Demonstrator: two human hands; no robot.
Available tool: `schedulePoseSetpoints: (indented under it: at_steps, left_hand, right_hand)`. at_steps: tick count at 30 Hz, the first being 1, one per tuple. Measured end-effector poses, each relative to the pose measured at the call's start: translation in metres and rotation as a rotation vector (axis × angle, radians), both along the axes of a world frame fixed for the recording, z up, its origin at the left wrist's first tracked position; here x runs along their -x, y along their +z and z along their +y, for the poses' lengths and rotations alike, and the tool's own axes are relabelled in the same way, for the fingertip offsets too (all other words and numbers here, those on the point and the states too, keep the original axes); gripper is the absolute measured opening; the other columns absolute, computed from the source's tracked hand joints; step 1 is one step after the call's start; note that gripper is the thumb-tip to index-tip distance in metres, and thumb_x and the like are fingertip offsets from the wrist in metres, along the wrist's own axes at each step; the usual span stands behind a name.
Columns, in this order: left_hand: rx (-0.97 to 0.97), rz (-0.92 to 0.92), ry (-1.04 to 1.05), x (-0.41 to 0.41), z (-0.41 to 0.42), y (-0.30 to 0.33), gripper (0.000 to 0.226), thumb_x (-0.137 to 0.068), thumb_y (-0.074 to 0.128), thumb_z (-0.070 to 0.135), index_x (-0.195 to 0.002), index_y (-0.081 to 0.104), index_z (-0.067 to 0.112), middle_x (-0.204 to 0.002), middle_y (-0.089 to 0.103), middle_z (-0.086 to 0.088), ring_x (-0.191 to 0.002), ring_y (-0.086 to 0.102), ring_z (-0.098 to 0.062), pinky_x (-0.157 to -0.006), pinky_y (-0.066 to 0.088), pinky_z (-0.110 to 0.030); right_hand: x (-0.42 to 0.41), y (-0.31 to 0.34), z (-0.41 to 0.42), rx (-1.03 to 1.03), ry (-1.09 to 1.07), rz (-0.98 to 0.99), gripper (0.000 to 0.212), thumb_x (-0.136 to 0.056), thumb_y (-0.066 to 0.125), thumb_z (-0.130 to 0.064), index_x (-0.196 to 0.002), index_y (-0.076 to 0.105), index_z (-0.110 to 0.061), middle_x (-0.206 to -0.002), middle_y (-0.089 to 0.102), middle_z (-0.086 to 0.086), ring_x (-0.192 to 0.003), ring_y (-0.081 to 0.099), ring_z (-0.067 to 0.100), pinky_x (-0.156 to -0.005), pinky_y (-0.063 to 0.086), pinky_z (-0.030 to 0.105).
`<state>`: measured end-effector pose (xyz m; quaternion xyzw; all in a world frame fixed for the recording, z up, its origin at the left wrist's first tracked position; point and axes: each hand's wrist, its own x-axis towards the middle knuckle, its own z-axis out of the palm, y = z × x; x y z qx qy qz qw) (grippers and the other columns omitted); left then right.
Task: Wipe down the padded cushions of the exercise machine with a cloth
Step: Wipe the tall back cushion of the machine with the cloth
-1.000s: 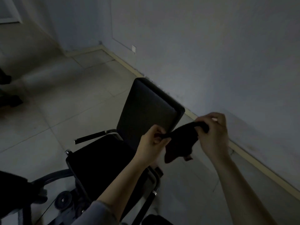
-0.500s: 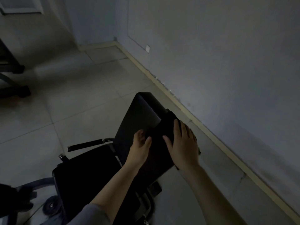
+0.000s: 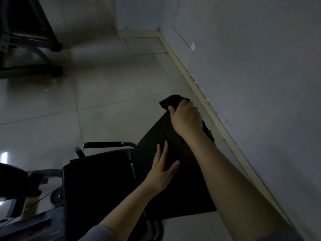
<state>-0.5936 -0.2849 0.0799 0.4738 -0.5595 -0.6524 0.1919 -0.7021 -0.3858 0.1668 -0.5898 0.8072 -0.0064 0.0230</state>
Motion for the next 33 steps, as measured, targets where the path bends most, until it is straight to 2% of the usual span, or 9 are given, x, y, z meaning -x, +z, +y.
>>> schedulePoseSetpoints:
  at_steps: [3,8,14,18,23,26,28,30,33]
  left_hand:
    - [0.015,-0.021,0.010,0.002,-0.002,0.003,0.073,-0.086,0.052,0.052,-0.126,-0.008,0.065,-0.156,-0.018,0.016,-0.146,0.001,-0.018,-0.118,0.018,-0.047]
    - [0.050,-0.040,-0.003,0.004,-0.002,0.005,0.080,-0.086,0.052,0.052,-0.141,-0.007,0.052,-0.157,-0.018,0.010,-0.146,0.005,-0.020,-0.117,0.020,-0.040]
    - [0.031,0.008,0.019,0.005,-0.001,0.004,0.074,-0.087,0.052,0.048,-0.134,-0.005,0.057,-0.157,-0.017,0.009,-0.146,0.004,-0.024,-0.117,0.021,-0.045]
    - [0.028,0.024,0.015,0.003,-0.003,-0.001,0.076,-0.081,0.053,0.054,-0.130,-0.004,0.061,-0.157,-0.018,0.011,-0.146,0.002,-0.022,-0.116,0.022,-0.049]
    - [0.031,0.050,0.017,-0.004,-0.004,-0.008,0.080,-0.086,0.059,0.042,-0.141,0.001,0.053,-0.157,-0.014,0.014,-0.145,0.007,-0.014,-0.116,0.021,-0.036]
    - [0.135,-0.023,0.023,-0.009,-0.010,-0.010,0.072,-0.092,0.056,0.019,-0.145,0.014,0.044,-0.159,0.001,0.010,-0.142,0.017,-0.011,-0.108,0.023,-0.025]
    - [0.186,-0.063,0.123,-0.018,-0.014,-0.009,0.060,-0.091,0.049,0.005,-0.142,0.033,0.033,-0.153,0.030,0.004,-0.137,0.033,-0.011,-0.105,0.029,-0.022]
    - [0.168,-0.105,0.302,-0.034,-0.013,-0.013,0.043,-0.092,0.046,0.008,-0.132,0.049,0.025,-0.134,0.053,0.003,-0.118,0.050,-0.008,-0.094,0.040,-0.022]
    - [0.136,-0.339,0.436,-0.062,-0.012,-0.029,0.031,-0.093,0.045,0.023,-0.121,0.058,0.026,-0.122,0.063,0.000,-0.108,0.059,-0.019,-0.088,0.049,-0.033]
  right_hand:
    - [0.003,0.005,-0.010,-0.025,0.037,-0.071,0.052,-0.100,0.031,-0.043,-0.127,0.045,-0.001,-0.126,0.051,0.019,-0.110,0.050,0.033,-0.088,0.042,0.039]
    - [0.007,0.006,0.082,0.038,0.070,-0.029,0.059,-0.100,0.035,-0.032,-0.149,0.018,-0.005,-0.154,0.023,0.019,-0.138,0.028,0.035,-0.111,0.030,0.040]
    - [0.016,-0.007,0.205,0.215,-0.090,0.030,0.060,-0.081,0.070,-0.020,-0.133,0.050,0.002,-0.140,0.046,0.022,-0.117,0.056,0.038,-0.089,0.049,0.042]
    - [0.012,-0.008,0.163,0.202,-0.089,0.051,0.058,-0.090,0.057,-0.028,-0.136,0.045,0.004,-0.141,0.046,0.021,-0.128,0.046,0.039,-0.097,0.045,0.045]
    - [-0.001,-0.009,0.071,0.182,-0.048,0.106,0.052,-0.097,0.036,-0.030,-0.132,0.046,0.008,-0.131,0.052,0.025,-0.122,0.050,0.039,-0.099,0.047,0.044]
    - [-0.008,-0.012,0.032,0.154,-0.024,0.222,0.050,-0.098,0.029,-0.028,-0.122,0.053,0.007,-0.118,0.059,0.025,-0.108,0.056,0.038,-0.090,0.050,0.043]
    - [-0.013,-0.011,0.016,0.145,0.020,0.264,0.044,-0.098,0.033,-0.027,-0.114,0.058,0.006,-0.109,0.061,0.025,-0.102,0.057,0.038,-0.086,0.050,0.044]
    - [-0.015,-0.012,0.002,0.146,0.115,0.295,0.036,-0.099,0.038,-0.024,-0.106,0.061,0.002,-0.104,0.062,0.023,-0.100,0.056,0.037,-0.087,0.046,0.046]
    - [-0.016,-0.012,-0.020,0.053,0.253,0.355,0.026,-0.100,0.040,-0.020,-0.097,0.061,-0.006,-0.101,0.063,0.015,-0.096,0.054,0.032,-0.088,0.039,0.040]
